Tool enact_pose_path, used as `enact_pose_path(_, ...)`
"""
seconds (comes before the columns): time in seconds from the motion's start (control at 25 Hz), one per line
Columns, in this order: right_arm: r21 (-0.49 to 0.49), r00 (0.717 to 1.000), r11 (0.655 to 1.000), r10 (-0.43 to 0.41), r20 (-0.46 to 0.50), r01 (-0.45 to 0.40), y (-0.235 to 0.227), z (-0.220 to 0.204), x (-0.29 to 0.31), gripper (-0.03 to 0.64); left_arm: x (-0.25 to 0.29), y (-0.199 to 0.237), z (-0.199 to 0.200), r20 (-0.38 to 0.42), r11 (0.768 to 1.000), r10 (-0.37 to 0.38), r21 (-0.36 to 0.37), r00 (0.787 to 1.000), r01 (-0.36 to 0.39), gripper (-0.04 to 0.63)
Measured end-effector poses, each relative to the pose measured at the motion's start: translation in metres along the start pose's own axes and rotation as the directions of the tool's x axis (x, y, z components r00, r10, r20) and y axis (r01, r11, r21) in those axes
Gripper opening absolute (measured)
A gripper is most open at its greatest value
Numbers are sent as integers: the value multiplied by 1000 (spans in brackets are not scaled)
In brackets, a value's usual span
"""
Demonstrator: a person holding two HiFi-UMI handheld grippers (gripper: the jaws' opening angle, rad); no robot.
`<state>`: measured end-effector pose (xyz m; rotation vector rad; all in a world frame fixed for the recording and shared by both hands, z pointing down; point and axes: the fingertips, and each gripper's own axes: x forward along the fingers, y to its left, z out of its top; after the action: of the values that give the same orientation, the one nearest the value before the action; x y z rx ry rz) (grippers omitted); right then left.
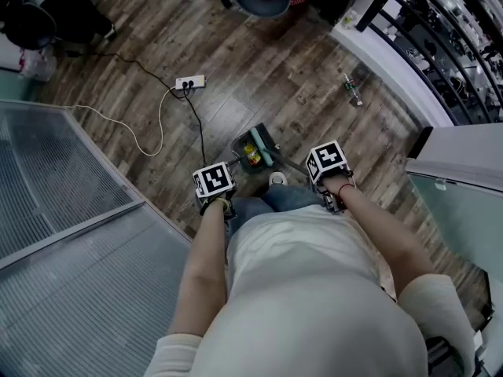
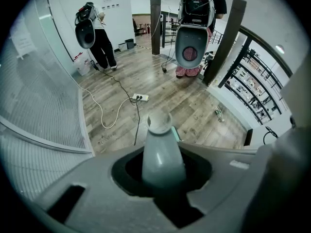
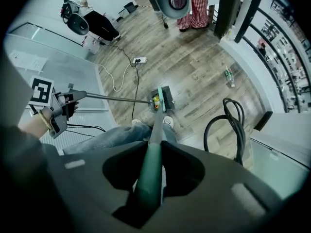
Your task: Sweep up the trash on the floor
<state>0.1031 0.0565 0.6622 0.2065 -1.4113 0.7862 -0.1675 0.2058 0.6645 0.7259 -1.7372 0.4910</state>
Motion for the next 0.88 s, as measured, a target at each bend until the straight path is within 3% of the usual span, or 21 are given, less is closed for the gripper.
enact_pose_path(0.36, 8, 995, 998, -65, 77, 65, -24, 6, -13, 98, -6, 0, -10, -8, 999, 1, 38, 1000, -1, 92)
enact_pose_path(0.56, -34, 978, 984, -172, 117, 177, -39, 13, -16, 98, -6, 10, -16, -25, 1000, 5, 26, 1000, -4, 92)
enact_pose_path(0.72, -94, 953, 952, -283, 107, 293, -52, 15, -10, 98, -6, 9, -19, -18, 1000, 3, 17, 1000, -3, 92)
enact_pose_path(0.88, -117, 946, 939, -320, 44, 323, -54, 11, 3, 98, -3, 4, -12, -8, 1000, 6, 4, 1000, -6, 92)
